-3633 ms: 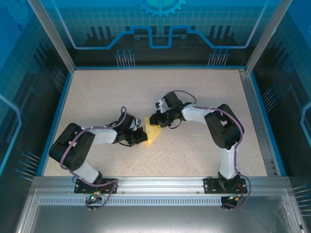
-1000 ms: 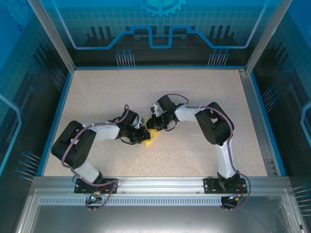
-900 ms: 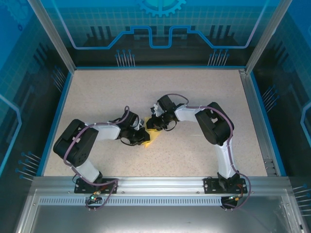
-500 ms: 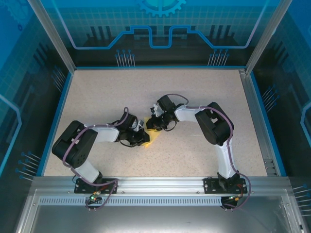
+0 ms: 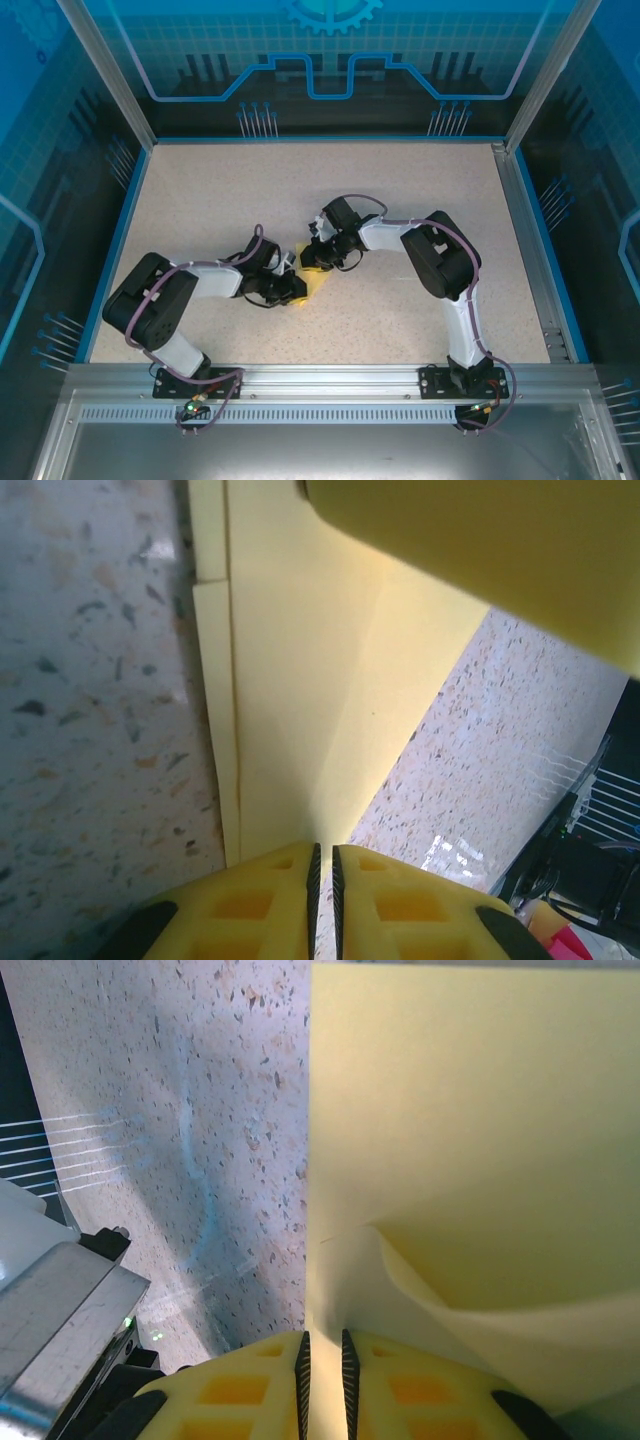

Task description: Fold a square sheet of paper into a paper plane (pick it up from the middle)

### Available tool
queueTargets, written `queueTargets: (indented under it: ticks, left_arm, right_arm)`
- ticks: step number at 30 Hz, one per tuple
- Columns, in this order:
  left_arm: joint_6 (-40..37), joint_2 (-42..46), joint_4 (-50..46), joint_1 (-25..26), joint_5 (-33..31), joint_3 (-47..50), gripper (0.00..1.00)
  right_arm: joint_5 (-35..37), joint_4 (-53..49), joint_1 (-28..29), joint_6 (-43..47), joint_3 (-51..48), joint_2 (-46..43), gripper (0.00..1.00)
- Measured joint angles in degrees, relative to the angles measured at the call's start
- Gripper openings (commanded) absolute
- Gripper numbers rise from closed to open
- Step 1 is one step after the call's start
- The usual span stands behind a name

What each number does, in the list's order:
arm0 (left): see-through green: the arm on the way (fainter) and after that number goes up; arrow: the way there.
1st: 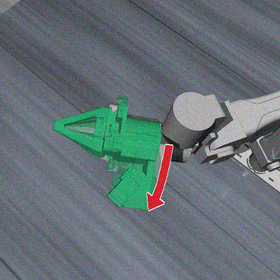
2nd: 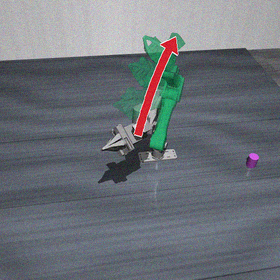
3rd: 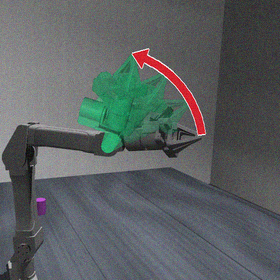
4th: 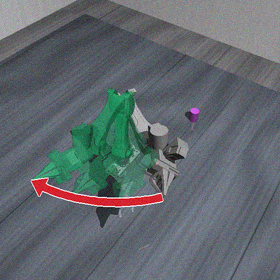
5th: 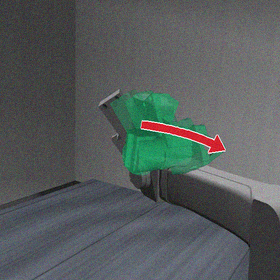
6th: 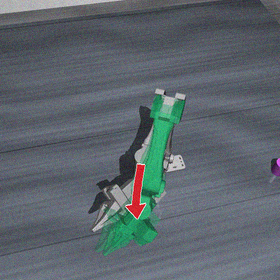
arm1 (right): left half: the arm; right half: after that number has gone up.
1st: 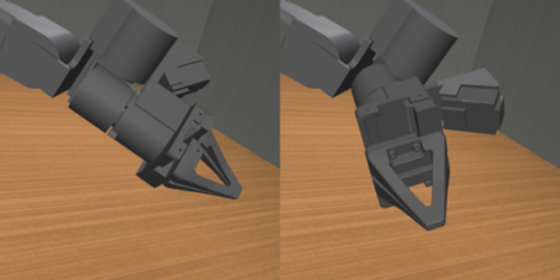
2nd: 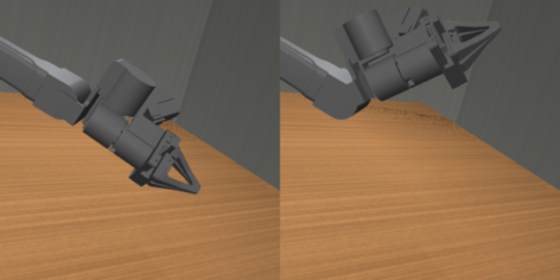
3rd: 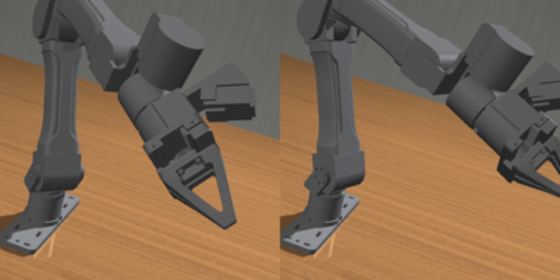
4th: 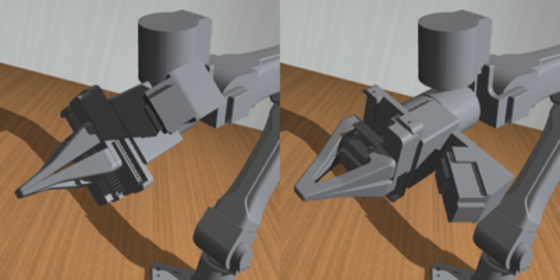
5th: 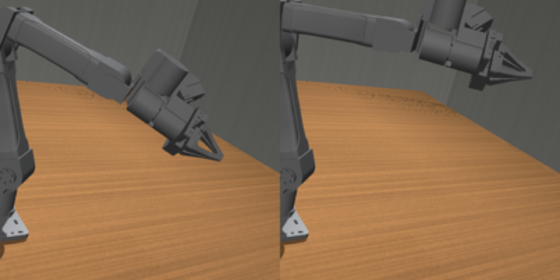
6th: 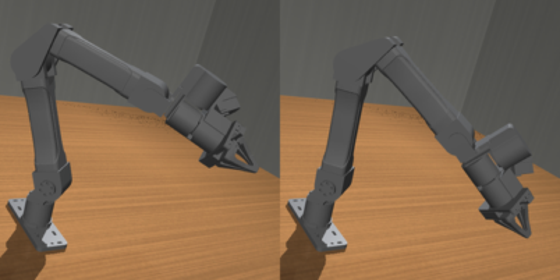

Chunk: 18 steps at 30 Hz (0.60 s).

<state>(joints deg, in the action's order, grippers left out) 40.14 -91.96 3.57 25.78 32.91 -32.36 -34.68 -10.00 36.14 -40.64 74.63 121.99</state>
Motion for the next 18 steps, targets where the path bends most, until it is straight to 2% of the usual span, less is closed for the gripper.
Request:
queueTargets:
  ticks: [11,18]
  left_arm:
    - [-1.7,0.8,-0.3,0.0,0.9,1.0,0.15]
    - [-3.0,3.8,-7.1,0.7,1.7,2.0,0.15]
  right_arm:
    - [-0.1,0.3,0.0,0.0,-0.3,0.0,0.19]
    - [-0.1,0.6,0.0,0.0,-0.4,-0.1,0.19]
